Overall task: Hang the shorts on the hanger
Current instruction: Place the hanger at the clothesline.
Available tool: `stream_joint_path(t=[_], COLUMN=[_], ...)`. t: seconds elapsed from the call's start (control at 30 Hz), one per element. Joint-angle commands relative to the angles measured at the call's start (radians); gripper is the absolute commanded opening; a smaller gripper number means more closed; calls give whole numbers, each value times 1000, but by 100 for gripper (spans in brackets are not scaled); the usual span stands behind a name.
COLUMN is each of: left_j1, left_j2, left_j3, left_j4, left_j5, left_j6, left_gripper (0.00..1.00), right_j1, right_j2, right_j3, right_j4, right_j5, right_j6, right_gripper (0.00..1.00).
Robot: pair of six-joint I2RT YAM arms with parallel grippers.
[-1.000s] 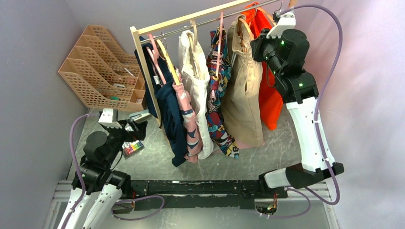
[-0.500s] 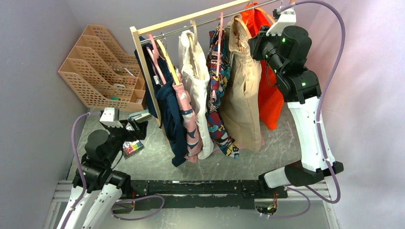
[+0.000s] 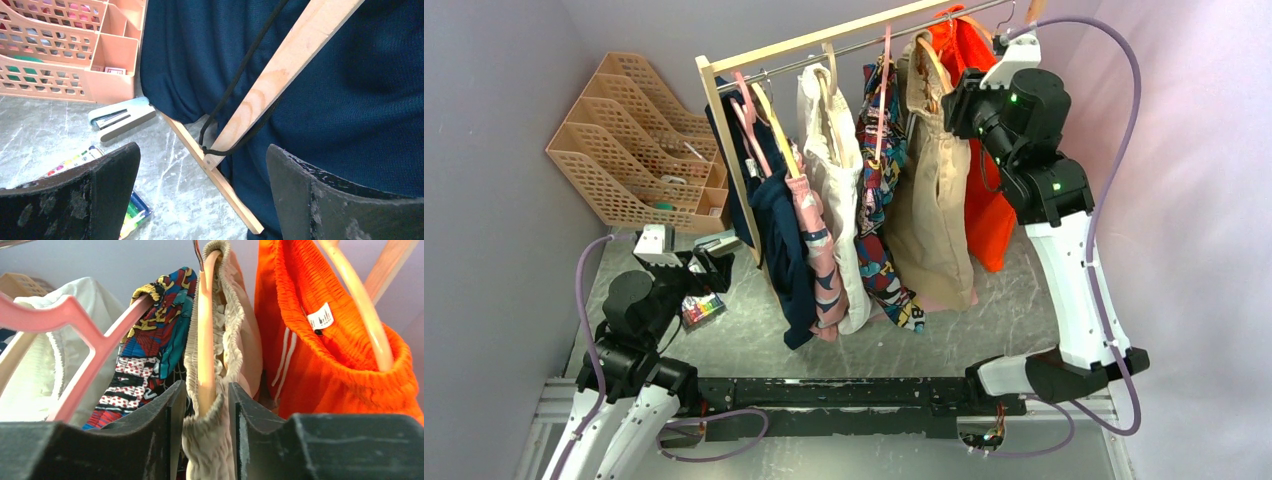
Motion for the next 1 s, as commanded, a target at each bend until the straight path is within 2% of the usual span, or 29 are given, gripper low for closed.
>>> stream_joint_path(t=[0.0,0.77,0.97], left_j1=[-8,-8,-8], left_j2=[1,-5,-4], left_j3=[3,3,4], left_j4=[24,21,20], left_j5=[-1,-5,-9], left_j6=[4,3,1], left_gripper=[100,100,99], right_j1=[5,7,7], right_j2=[-60,-83,-134], right_j3=[-17,-54,-63], right_j4=[5,16,10], right_j5=[22,-37,-58], right_j6=[-7,10,56], right_gripper=[41,39,49])
